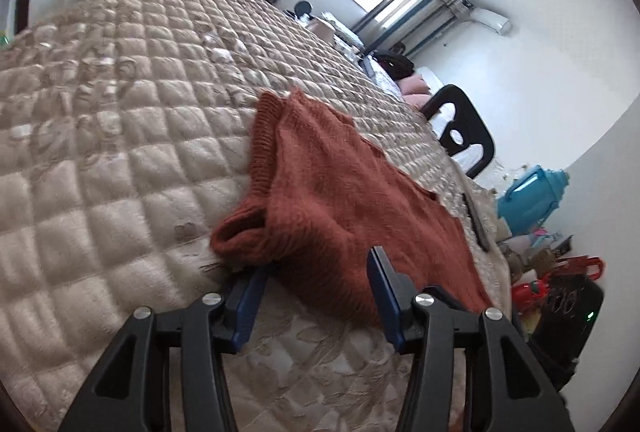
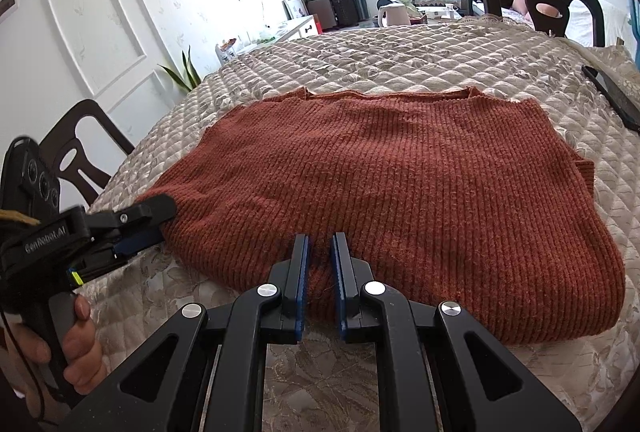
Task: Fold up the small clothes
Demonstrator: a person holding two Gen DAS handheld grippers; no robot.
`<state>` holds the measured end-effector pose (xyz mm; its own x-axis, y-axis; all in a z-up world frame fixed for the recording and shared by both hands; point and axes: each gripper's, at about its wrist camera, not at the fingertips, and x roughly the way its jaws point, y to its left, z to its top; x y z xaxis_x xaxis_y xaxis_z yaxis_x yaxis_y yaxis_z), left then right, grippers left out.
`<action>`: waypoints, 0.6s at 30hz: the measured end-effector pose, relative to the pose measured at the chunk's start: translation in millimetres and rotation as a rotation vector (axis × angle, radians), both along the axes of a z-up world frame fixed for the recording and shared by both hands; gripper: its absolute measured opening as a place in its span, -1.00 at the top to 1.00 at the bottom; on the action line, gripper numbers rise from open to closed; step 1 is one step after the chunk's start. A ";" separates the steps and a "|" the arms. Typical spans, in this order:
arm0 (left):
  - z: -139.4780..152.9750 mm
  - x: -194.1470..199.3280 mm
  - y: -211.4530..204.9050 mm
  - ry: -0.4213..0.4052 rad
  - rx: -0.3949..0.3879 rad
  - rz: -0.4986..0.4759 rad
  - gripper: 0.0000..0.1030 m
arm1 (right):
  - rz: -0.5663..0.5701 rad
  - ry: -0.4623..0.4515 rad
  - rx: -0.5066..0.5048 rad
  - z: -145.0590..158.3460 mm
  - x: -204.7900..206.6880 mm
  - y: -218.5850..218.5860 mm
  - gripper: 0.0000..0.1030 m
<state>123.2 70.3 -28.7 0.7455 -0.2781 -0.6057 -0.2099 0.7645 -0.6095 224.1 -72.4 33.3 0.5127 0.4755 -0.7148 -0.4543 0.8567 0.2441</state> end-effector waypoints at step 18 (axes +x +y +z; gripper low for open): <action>16.8 5.8 7.1 -0.038 0.015 -0.012 0.70 | 0.000 0.010 0.026 -0.7 0.2 -1.7 0.78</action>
<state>129.0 77.5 -11.9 0.7648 -0.2787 -0.5809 -0.1772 0.7758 -0.6055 224.3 -74.1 32.7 0.5055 0.4939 -0.7075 -0.4513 0.8502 0.2712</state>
